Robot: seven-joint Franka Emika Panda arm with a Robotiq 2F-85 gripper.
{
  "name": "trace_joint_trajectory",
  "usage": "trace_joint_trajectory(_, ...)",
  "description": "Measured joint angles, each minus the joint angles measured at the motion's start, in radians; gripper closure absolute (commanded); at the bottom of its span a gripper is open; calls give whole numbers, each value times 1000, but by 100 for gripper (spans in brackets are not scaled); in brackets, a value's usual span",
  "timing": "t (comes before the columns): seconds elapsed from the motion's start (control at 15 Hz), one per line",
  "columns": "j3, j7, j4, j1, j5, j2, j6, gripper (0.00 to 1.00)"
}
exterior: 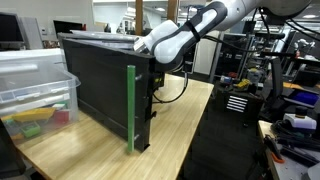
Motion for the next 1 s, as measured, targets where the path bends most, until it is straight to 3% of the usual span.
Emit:
trace_joint_trajectory(0.2, -1, -10, 4, 0, -1, 25, -16, 1)
trace_joint_trajectory(0.4, -7, -41, 19, 4, -13, 51, -17, 0)
trace_joint_trajectory(1.0, -185, -43, 80, 133, -13, 49, 89, 0)
